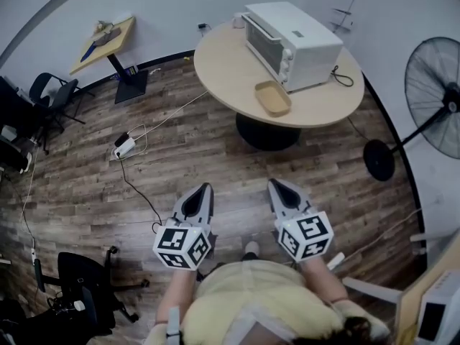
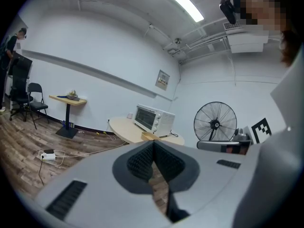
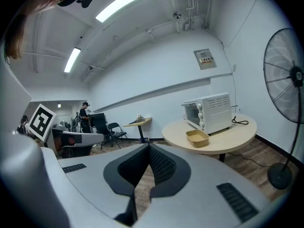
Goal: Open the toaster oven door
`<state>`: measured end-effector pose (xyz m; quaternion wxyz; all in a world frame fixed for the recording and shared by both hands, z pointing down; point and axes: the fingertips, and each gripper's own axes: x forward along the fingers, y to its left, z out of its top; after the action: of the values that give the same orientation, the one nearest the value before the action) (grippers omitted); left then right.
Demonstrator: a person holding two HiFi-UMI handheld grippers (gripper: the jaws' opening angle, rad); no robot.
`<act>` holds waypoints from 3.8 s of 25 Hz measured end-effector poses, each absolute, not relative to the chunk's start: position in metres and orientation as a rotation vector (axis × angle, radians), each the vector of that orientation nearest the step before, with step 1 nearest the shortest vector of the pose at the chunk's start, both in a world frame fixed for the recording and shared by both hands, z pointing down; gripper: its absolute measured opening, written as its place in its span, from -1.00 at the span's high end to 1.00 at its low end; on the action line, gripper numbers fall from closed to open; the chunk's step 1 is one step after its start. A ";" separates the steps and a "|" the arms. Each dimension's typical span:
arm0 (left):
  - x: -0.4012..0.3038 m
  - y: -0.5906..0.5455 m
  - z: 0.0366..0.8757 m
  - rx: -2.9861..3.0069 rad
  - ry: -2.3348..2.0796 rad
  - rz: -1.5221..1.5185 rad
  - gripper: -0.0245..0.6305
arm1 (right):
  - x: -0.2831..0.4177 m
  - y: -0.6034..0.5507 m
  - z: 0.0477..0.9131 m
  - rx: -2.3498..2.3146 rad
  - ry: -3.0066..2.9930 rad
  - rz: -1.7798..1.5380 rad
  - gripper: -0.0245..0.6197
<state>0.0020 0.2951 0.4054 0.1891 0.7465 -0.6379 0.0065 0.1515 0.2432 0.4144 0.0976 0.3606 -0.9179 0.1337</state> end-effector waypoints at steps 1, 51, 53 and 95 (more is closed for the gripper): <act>0.005 0.291 0.406 2.098 -1.799 0.035 0.92 | 0.154 0.241 0.415 1.065 -2.720 0.396 0.91; -0.092 0.033 0.419 2.118 -1.351 -0.182 0.59 | 0.043 0.025 0.434 1.291 -2.535 0.331 0.91; -0.097 0.028 0.419 2.124 -1.324 -0.181 0.57 | 0.037 0.021 0.433 1.306 -2.525 0.318 0.91; -0.017 -0.225 0.391 2.026 -1.025 -0.335 0.55 | 0.055 -0.176 0.441 1.364 -2.503 0.401 0.91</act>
<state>-0.0171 -0.2251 0.3907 0.4107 0.8050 -0.4070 -0.1329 0.0549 -0.1758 0.4415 0.1313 0.4697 -0.8620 0.1381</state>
